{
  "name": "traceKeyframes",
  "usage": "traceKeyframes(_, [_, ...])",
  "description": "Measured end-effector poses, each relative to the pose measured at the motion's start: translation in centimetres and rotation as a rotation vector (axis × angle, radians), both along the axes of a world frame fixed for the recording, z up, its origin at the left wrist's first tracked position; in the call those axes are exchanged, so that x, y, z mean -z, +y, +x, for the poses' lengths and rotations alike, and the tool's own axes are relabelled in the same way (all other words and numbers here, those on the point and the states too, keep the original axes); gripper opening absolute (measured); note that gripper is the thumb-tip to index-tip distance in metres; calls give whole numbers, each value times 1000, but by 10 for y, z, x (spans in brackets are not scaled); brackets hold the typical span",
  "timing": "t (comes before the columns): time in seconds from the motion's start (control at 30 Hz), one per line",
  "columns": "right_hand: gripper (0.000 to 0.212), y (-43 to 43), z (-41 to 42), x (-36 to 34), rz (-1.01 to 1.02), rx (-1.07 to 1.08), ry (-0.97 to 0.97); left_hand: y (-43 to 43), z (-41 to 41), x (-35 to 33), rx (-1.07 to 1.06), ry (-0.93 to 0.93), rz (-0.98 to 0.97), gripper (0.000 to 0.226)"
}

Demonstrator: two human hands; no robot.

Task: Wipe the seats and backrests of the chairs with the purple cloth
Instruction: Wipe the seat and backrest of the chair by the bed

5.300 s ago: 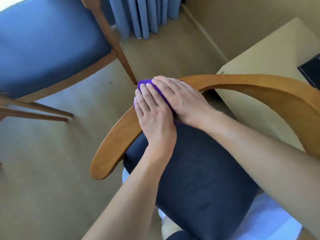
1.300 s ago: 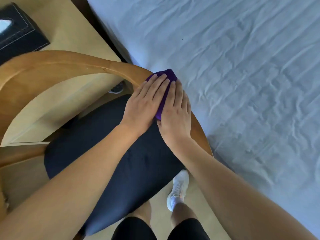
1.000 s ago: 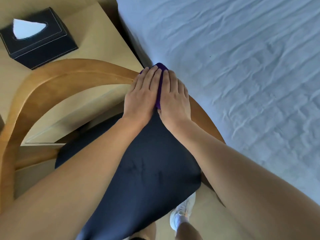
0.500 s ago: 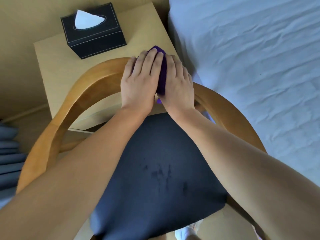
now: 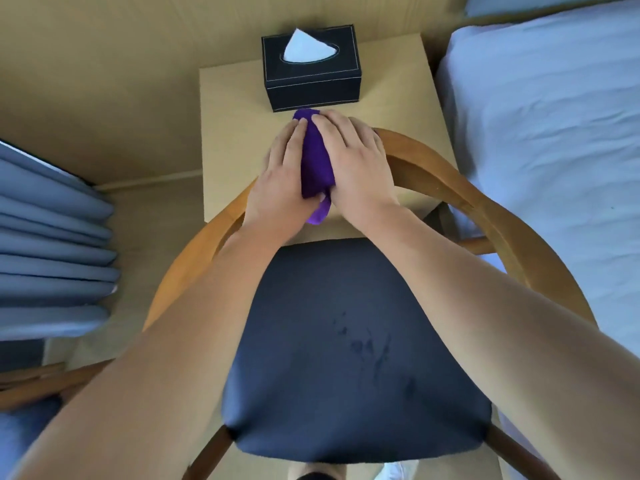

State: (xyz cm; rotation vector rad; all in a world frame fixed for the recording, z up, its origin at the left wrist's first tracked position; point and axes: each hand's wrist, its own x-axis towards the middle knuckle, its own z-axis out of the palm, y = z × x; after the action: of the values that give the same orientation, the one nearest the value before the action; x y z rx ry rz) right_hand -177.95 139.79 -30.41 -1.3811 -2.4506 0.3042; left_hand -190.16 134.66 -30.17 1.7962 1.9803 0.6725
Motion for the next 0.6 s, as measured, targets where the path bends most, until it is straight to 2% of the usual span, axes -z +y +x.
traceKeyframes(0.13, [74, -10, 12, -31, -23, 23, 154, -13, 2, -34, 30, -439, 20, 89])
traceKeyframes(0.27, [80, -31, 33, -75, -5, 39, 321, -35, 16, -81, -117, -725, 43, 81])
traceKeyframes(0.4, [82, -55, 64, -120, 90, 44, 347, -63, 34, -131, -221, -1040, 33, 47])
traceKeyframes(0.47, [86, -73, 81, -140, 124, 50, 343, -75, 47, -158, -296, -982, -34, 39])
traceKeyframes(0.53, [83, -94, 96, -161, 184, 44, 322, -86, 61, -186, -284, -871, -128, 56])
traceKeyframes(0.57, [82, -104, 103, -171, 200, 34, 293, -93, 69, -200, -280, -852, -136, 54])
traceKeyframes(0.6, [83, -115, 109, -182, 201, 18, 258, -100, 74, -212, -289, -854, -110, 42])
